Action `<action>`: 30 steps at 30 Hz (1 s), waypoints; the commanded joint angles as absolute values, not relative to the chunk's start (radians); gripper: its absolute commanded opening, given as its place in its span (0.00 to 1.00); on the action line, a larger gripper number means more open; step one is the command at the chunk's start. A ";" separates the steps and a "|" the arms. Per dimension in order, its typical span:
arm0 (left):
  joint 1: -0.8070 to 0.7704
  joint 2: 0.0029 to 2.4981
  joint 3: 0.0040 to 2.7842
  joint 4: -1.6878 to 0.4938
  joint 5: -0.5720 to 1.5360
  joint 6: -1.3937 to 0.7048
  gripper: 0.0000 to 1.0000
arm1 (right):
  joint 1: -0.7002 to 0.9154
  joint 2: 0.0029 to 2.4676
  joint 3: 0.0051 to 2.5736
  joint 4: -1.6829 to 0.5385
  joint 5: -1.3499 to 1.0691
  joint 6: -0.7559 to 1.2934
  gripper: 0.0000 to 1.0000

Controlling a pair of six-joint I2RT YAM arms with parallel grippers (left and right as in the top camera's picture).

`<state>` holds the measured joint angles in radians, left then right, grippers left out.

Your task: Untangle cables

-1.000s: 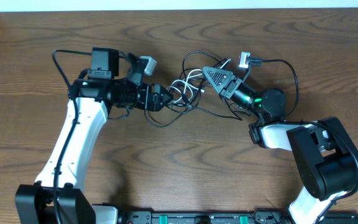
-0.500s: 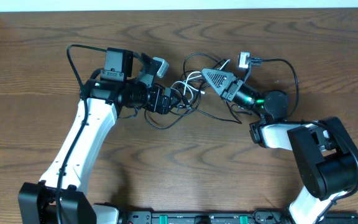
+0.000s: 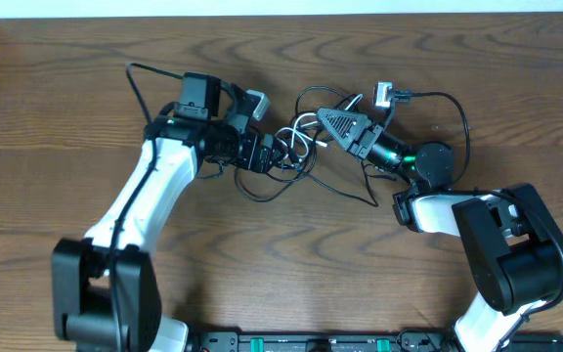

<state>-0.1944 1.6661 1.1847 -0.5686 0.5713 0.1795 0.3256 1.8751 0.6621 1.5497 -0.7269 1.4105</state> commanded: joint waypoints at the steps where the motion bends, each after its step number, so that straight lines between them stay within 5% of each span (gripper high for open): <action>1: -0.242 1.700 1.182 -0.532 0.336 0.117 0.85 | 0.321 1.874 0.671 1.576 -0.728 1.424 0.01; 11: -0.366 1.702 1.182 -0.367 0.272 0.096 0.85 | 0.321 1.874 0.671 1.576 -0.730 1.424 0.01; 23: -0.350 1.702 1.182 -0.492 -0.464 -0.064 0.85 | 0.321 1.874 0.671 1.576 -0.744 1.443 0.01; 30: -0.264 1.702 1.182 -0.595 -0.559 -0.151 0.85 | 0.318 1.874 0.671 1.576 -0.745 1.443 0.01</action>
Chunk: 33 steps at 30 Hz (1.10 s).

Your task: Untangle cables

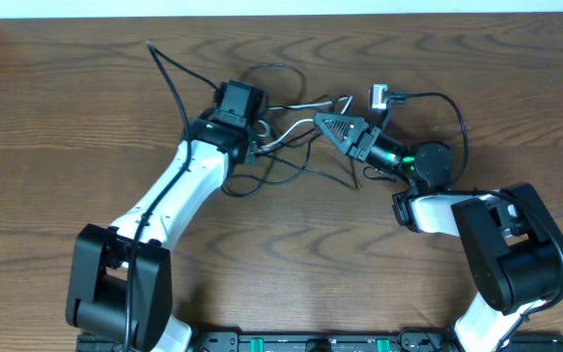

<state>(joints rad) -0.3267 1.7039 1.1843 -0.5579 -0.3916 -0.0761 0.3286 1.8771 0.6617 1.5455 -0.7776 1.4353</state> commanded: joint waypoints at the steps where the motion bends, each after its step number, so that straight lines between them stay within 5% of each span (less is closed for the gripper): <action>1: -0.250 1.702 1.182 -0.606 -0.559 -0.177 0.85 | 0.314 1.874 0.671 1.576 -0.750 1.443 0.01; 19: -0.080 1.702 1.182 -0.706 -0.388 -0.316 0.85 | 0.051 1.874 0.671 1.575 -1.099 1.466 0.01; 33: -0.080 1.702 1.182 -0.702 -0.256 -0.293 0.85 | 0.035 1.874 0.671 1.506 -1.129 1.449 0.01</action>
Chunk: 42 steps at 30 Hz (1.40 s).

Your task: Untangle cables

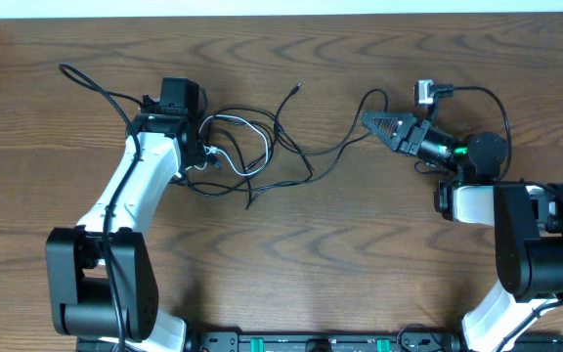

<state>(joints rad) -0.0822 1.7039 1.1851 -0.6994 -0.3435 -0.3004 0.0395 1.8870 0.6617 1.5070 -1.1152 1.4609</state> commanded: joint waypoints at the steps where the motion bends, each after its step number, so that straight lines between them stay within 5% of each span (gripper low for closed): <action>1: -0.080 1.702 1.182 -0.701 -0.211 -0.271 0.85 | 0.035 1.874 0.671 1.505 -1.129 1.449 0.01; 12: -0.091 1.707 1.182 -0.687 0.226 0.070 0.85 | 0.035 1.874 0.671 1.262 -1.105 1.313 0.04; 13: -0.093 1.707 1.182 -0.687 0.228 0.072 0.85 | 0.035 1.874 0.671 1.225 -1.096 1.297 0.24; 15: -0.093 1.707 1.182 -0.687 0.228 0.072 0.85 | 0.035 1.874 0.671 1.133 -1.069 1.255 0.89; 16: -0.093 1.707 1.182 -0.687 0.228 0.072 0.85 | 0.035 1.874 0.671 1.078 -1.053 1.234 0.99; 21: -0.093 1.707 1.182 -0.687 0.228 0.072 0.85 | 0.035 1.874 0.671 0.889 -1.000 1.194 0.99; 42: -0.098 1.707 1.182 -0.680 0.229 0.075 0.86 | 0.127 1.866 0.671 0.725 -0.947 1.241 0.99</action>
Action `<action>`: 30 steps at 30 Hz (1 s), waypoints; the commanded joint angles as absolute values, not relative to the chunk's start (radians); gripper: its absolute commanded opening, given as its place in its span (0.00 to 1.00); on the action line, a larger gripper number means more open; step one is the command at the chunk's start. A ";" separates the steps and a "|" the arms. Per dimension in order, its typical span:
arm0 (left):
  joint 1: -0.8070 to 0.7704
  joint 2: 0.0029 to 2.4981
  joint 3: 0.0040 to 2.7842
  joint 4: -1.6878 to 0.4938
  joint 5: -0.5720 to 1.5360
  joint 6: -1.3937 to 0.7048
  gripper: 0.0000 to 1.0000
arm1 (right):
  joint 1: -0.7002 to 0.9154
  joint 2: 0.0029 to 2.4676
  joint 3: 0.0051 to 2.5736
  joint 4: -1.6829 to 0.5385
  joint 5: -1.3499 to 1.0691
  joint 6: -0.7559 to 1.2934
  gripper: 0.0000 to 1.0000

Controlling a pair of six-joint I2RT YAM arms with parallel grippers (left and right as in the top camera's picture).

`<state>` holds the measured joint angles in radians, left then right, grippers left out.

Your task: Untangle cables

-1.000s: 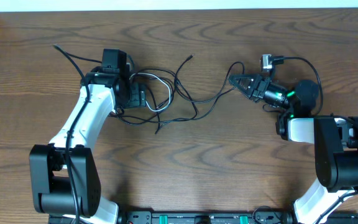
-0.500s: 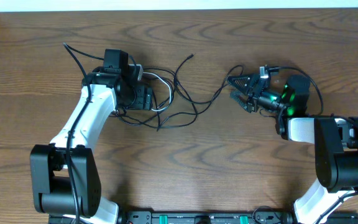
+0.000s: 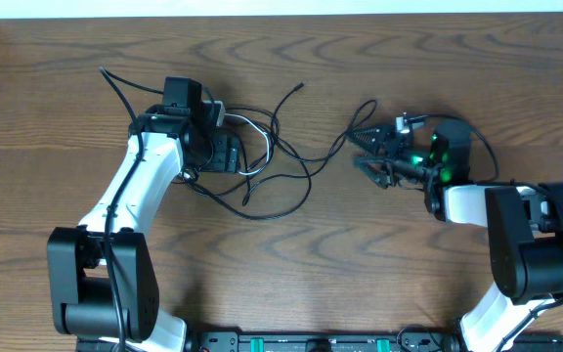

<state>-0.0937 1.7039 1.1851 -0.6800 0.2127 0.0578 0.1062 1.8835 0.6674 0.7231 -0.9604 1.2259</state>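
A tangle of thin black cable (image 3: 283,202) and white cable (image 3: 262,156) lies left of the table's middle in the overhead view. My left gripper (image 3: 239,155) reaches into the tangle's left side and looks shut on the white cable there. One black strand (image 3: 328,154) runs right from the tangle to my right gripper (image 3: 358,151). That gripper is turned on its side with its two fingers spread apart, and the strand ends at its upper fingertip (image 3: 355,137). A free black cable end (image 3: 300,87) points up behind the tangle.
The wooden table (image 3: 291,264) runs to a white wall edge at the back. Each wrist's own camera lead loops beside its arm, one at the back left (image 3: 115,86) and one by the right wrist (image 3: 469,127). A black base rail (image 3: 291,342) lines the front edge.
My right gripper has moved left and down, has rolled onto its side, and now shows spread fingers instead of a shut tip. My left gripper has moved slightly right, and the cables lie slacker.
Both grippers were close together in a tight knot at the table's middle. Then the left stood behind the knot with cables strung between them. Then they were far apart with the cables stretched out. Now they are somewhat closer and the loops lie loose.
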 commanded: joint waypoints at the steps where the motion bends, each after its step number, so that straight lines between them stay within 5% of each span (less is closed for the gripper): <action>1: -0.098 1.707 1.182 -0.680 0.229 0.075 0.86 | 0.133 1.860 0.672 0.726 -0.947 1.245 0.99; 10: -0.097 1.707 1.182 -0.679 0.229 0.075 0.86 | 0.175 1.740 0.672 0.663 -0.898 1.249 0.99; 30: -0.097 1.728 1.182 -0.679 0.049 -0.006 0.86 | 0.200 1.210 0.672 -0.004 -0.402 0.973 0.99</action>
